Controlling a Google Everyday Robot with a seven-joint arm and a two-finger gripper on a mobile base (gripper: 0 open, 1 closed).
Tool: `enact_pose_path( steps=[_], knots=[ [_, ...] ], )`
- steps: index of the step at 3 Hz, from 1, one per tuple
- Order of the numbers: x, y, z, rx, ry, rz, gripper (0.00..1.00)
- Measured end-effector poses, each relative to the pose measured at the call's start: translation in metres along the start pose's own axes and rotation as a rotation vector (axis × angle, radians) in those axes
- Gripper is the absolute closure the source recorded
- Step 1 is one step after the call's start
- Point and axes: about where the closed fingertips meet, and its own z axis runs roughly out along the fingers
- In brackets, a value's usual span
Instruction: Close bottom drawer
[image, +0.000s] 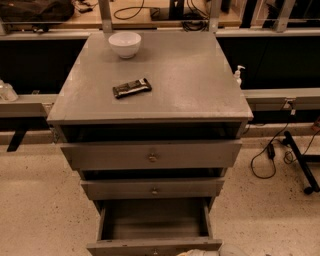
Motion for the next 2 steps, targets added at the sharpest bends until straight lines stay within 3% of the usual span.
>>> enact_pose_path(
  steps=[2],
  knots=[
    [-0.008, -0.033, 0.017, 0.050, -0.009, -0.088, 1.00]
  ],
)
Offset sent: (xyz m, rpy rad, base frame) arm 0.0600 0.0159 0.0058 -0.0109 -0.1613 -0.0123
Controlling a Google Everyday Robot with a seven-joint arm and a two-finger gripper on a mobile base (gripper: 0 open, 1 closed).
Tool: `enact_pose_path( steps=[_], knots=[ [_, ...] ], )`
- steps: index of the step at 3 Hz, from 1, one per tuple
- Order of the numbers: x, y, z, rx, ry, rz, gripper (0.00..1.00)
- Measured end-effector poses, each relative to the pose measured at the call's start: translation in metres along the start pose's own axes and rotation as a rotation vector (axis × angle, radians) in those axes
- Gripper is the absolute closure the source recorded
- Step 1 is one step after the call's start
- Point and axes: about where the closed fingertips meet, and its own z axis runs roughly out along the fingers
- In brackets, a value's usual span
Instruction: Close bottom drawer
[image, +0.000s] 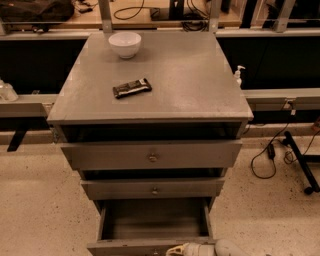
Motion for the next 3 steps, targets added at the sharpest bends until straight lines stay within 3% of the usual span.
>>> enact_pose_path(
  steps=[3],
  knots=[
    [0.004, -0.034, 0.004, 0.016, -0.001, -0.092, 1.00]
  ],
)
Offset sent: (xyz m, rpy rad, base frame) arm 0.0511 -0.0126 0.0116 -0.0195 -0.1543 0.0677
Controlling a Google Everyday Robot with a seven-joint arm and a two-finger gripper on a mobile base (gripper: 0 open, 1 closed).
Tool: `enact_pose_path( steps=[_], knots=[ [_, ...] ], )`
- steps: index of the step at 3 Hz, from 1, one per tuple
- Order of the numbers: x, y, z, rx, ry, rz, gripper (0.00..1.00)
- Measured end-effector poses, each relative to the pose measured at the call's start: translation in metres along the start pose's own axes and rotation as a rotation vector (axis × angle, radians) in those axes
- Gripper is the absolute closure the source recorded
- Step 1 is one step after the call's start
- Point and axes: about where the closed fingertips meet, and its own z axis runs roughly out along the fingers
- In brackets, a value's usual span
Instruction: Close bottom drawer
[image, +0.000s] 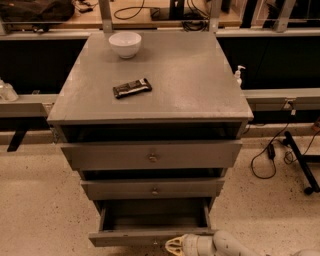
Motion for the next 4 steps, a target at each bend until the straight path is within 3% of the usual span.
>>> enact_pose_path(
  steps=[2, 4],
  knots=[
    [0.001, 0.002, 0.006, -0.027, -0.009, -0.001, 1.00],
    [0.011, -0.007, 0.014, -0.022, -0.006, -0.007, 1.00]
  ],
)
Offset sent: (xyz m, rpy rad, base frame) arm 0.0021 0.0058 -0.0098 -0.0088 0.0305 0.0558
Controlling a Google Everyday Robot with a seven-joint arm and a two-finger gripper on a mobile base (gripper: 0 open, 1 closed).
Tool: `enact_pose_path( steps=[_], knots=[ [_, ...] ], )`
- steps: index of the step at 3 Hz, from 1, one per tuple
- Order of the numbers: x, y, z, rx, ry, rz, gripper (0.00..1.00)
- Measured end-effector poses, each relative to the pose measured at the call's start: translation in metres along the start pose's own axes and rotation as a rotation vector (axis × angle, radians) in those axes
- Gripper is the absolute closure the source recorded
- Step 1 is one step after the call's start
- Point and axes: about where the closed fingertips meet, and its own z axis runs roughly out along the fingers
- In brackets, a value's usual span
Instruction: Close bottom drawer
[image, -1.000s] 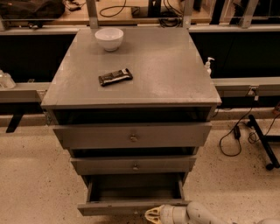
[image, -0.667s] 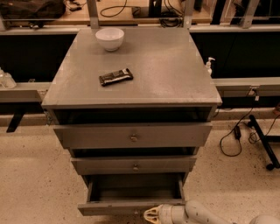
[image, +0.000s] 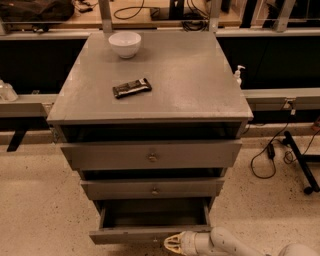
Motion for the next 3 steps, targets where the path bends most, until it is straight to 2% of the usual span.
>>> enact_pose_path(
  steps=[1, 2, 3],
  knots=[
    [0.012, -0.015, 0.000, 0.033, 0.017, 0.008, 1.00],
    [0.012, -0.015, 0.000, 0.033, 0.017, 0.008, 1.00],
    [0.023, -0.037, 0.000, 0.086, 0.029, 0.030, 1.00]
  ],
)
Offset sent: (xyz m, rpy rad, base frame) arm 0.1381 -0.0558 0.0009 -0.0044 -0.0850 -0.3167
